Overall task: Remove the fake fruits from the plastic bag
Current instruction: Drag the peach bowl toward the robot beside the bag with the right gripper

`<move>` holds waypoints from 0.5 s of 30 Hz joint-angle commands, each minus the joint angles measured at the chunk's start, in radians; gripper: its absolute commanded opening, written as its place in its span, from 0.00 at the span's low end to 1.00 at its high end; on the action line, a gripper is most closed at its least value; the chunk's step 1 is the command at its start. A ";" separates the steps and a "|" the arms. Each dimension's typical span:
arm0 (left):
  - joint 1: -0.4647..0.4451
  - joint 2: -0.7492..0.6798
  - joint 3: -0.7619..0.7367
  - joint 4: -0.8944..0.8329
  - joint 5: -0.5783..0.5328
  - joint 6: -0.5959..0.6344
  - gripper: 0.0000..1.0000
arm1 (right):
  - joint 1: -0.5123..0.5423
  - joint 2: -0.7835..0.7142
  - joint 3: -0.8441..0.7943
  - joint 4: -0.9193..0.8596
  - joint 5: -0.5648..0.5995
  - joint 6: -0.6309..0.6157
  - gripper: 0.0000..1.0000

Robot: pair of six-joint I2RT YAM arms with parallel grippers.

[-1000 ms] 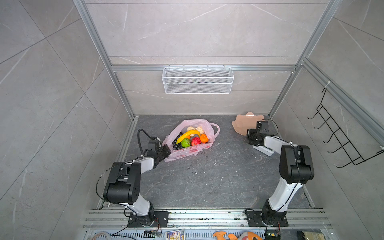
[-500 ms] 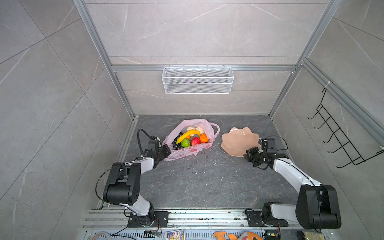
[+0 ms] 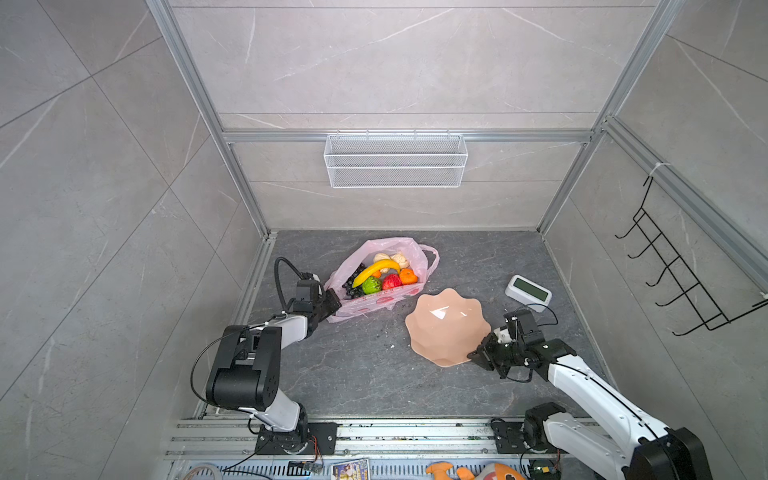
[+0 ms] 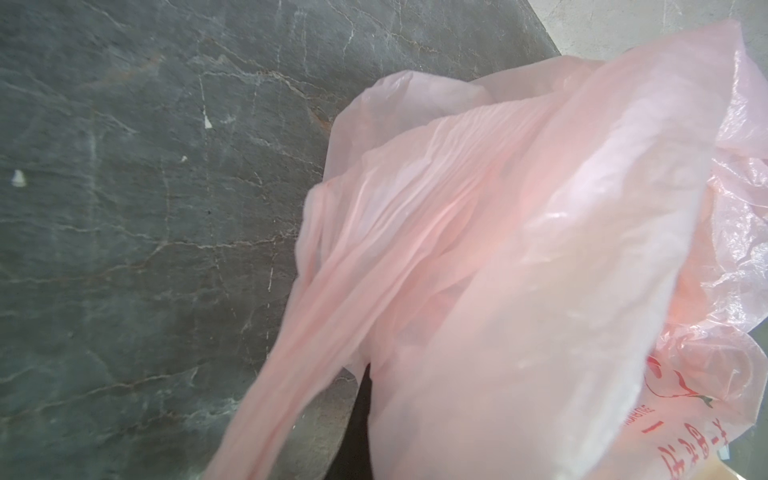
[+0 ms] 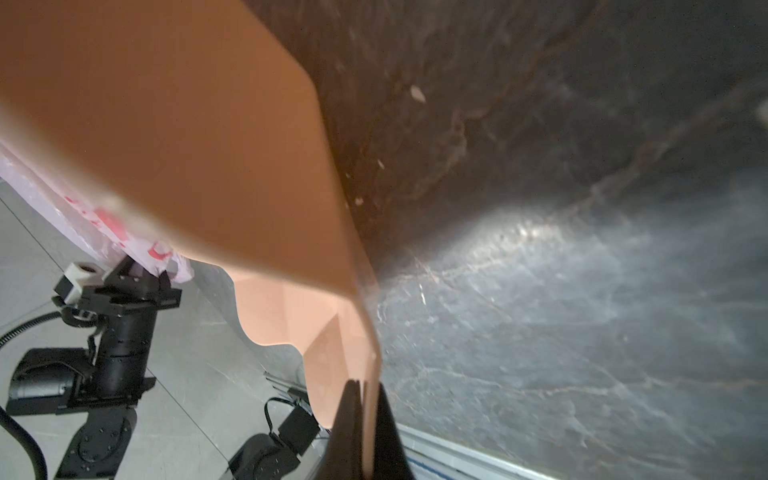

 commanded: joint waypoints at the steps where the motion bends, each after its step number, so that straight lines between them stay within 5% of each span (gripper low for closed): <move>1: 0.003 -0.032 0.008 0.005 -0.021 0.034 0.04 | 0.007 -0.045 -0.040 -0.128 -0.032 -0.028 0.00; 9: 0.002 -0.029 0.011 0.004 -0.017 0.034 0.04 | 0.007 -0.052 0.037 -0.316 0.010 -0.153 0.02; 15: 0.003 -0.032 0.011 0.003 -0.019 0.036 0.04 | 0.007 -0.044 0.110 -0.361 0.092 -0.196 0.45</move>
